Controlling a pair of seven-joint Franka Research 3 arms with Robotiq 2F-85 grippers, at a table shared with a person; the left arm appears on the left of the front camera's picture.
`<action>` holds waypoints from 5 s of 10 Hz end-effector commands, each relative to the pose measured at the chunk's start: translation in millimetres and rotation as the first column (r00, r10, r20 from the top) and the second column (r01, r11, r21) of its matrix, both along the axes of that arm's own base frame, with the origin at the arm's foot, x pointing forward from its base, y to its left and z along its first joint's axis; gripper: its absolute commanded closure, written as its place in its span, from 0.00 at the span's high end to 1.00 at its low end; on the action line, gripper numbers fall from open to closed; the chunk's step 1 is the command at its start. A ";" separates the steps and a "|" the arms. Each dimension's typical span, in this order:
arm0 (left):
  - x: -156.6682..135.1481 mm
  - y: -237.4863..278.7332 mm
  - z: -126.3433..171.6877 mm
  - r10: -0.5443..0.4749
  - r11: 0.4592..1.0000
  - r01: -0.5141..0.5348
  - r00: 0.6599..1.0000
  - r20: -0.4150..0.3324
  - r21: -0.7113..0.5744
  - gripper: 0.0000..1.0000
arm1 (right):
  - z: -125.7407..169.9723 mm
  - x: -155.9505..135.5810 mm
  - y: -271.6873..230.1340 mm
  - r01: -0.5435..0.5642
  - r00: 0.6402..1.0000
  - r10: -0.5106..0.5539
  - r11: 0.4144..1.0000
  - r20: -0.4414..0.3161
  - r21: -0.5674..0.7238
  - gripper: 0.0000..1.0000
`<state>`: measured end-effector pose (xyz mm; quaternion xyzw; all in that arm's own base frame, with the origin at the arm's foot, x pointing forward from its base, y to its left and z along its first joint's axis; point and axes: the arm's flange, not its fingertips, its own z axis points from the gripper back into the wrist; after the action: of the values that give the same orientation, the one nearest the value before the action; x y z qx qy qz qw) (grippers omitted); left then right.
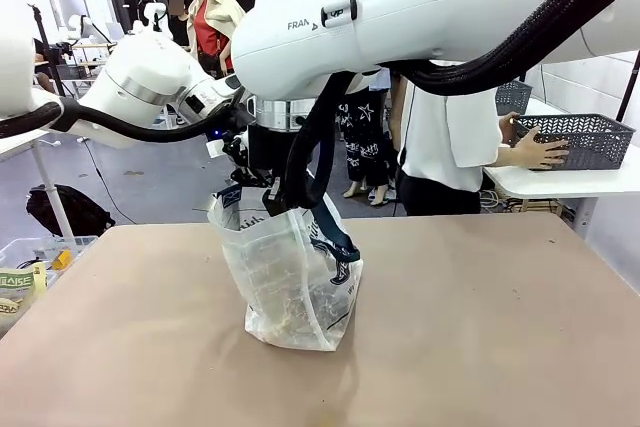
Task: Transfer purchased items from the store into the shopping bag.
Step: Move the Reusable shopping bag to the right side of the table.
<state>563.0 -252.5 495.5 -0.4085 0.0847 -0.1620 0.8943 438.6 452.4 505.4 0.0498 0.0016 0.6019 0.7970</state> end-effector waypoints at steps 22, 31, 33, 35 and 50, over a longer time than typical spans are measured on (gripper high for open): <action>-5.3 -12.5 -4.5 -0.138 0.987 0.142 0.989 0.054 -0.077 0.49 | 4.9 -0.6 24.4 -0.066 0.998 0.067 0.997 -0.014 0.029 0.00; -6.1 -32.7 -8.2 -0.064 0.993 0.054 0.994 0.092 0.101 0.00 | 5.1 -1.2 22.1 -0.071 0.997 0.072 0.997 -0.017 0.041 0.00; -4.7 -31.9 -8.4 -0.061 0.994 0.052 0.994 0.091 0.098 0.00 | 6.8 -1.3 20.2 -0.065 0.998 0.066 0.997 -0.010 0.045 0.00; -4.5 -31.7 -8.6 -0.063 0.994 0.055 0.994 0.086 0.098 0.00 | 8.6 -2.2 20.2 -0.066 0.998 0.067 0.995 -0.011 0.071 0.00; -1.3 -19.4 -12.1 -0.059 0.998 0.057 0.994 0.095 0.022 0.00 | 172.5 2.7 -196.8 0.700 0.662 -0.739 0.669 0.124 0.250 1.00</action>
<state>566.2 -276.1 488.1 -0.3751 0.0667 -0.2009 0.9025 430.8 281.3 688.6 0.0464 -0.1611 0.2990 0.9394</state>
